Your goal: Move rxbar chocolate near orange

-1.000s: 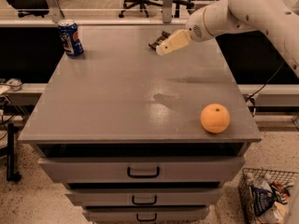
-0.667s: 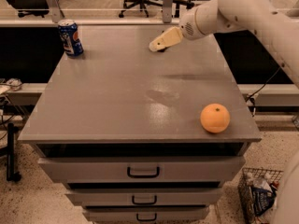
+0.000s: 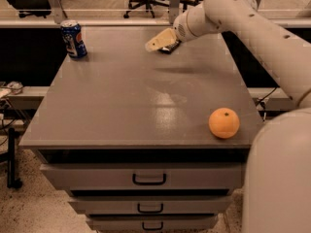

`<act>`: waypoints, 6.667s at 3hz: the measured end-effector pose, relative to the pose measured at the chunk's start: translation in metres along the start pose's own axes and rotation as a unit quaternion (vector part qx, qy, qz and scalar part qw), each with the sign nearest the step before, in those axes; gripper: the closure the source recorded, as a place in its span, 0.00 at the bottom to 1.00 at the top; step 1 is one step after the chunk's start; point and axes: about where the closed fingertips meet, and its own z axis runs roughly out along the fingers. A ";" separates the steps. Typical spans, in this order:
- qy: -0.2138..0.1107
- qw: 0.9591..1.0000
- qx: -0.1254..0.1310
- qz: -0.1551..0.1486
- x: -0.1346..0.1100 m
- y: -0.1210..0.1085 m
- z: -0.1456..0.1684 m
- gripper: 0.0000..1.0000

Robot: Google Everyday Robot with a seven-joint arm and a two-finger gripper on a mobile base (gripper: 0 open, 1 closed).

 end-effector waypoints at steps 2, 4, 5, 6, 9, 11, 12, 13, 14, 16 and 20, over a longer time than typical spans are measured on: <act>0.037 0.999 0.028 -0.011 0.017 -0.034 0.047 0.00; 0.051 0.998 0.025 0.005 0.033 -0.053 0.068 0.18; 0.049 0.999 0.018 0.009 0.034 -0.054 0.070 0.39; 0.044 0.999 0.008 0.007 0.031 -0.052 0.063 0.64; 0.018 0.999 -0.019 -0.048 0.002 -0.021 -0.054 1.00; 0.031 0.998 -0.023 -0.045 0.013 -0.015 -0.067 1.00; 0.056 0.998 -0.027 -0.027 0.035 0.002 -0.104 1.00; 0.074 0.996 -0.030 0.025 0.064 0.043 -0.150 1.00; 0.076 0.994 -0.030 0.071 0.088 0.075 -0.157 1.00; 0.072 0.988 -0.021 0.132 0.111 0.112 -0.156 1.00; 0.116 0.981 0.004 0.154 0.148 0.117 -0.187 0.84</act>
Offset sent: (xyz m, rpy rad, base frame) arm 0.0765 -0.0242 -0.0500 -0.1444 0.0207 -0.0662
